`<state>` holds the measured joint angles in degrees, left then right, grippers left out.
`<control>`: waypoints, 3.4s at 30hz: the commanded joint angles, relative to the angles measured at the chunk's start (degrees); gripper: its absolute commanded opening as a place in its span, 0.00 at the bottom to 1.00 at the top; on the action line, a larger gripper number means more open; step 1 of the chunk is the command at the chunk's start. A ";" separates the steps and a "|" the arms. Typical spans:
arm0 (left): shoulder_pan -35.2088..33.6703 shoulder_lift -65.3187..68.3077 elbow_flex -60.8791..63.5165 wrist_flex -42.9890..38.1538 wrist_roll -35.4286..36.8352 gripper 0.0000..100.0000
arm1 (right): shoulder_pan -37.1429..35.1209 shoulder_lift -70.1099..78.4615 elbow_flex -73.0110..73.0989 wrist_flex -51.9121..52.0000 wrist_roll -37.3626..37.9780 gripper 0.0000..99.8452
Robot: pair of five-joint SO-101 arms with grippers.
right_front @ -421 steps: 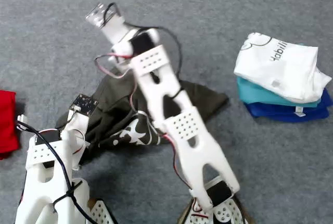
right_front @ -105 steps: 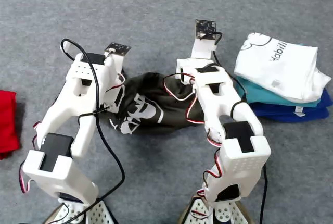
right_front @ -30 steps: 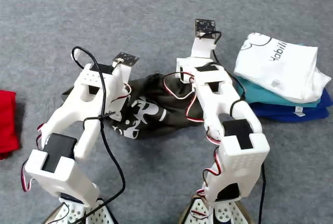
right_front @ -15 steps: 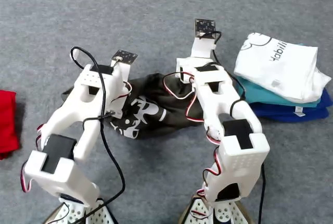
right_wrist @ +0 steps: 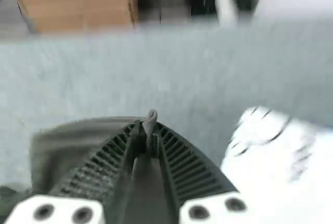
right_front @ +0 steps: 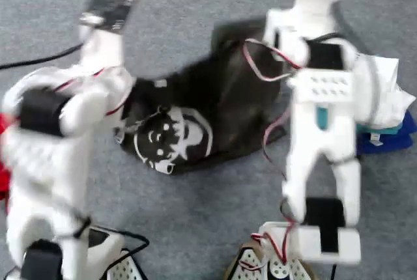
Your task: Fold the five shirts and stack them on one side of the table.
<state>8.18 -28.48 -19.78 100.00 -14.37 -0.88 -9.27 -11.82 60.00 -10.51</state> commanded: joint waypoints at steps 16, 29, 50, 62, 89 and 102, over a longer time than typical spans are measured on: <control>-23.30 -5.76 -38.07 0.88 9.49 0.02 | 2.51 -15.34 -57.71 7.38 16.62 0.00; -22.59 -23.87 -10.20 0.88 0.70 0.02 | 2.77 -15.43 -69.85 7.91 22.86 0.00; -23.03 -28.88 32.62 -41.23 -0.09 0.02 | 2.33 -13.93 -38.73 -7.12 24.09 0.00; -23.03 -13.23 45.89 -73.41 -0.09 0.02 | -6.73 -9.80 9.71 -48.26 31.30 0.00; -21.10 15.87 16.97 -67.25 0.00 0.02 | -5.41 14.73 -5.05 -55.38 32.44 0.00; -19.78 42.68 9.32 -72.44 -0.18 0.02 | -5.32 42.07 -25.27 -53.98 32.70 0.00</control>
<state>-10.99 10.02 -4.66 30.02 -14.64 -6.86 30.20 -30.81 5.76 21.85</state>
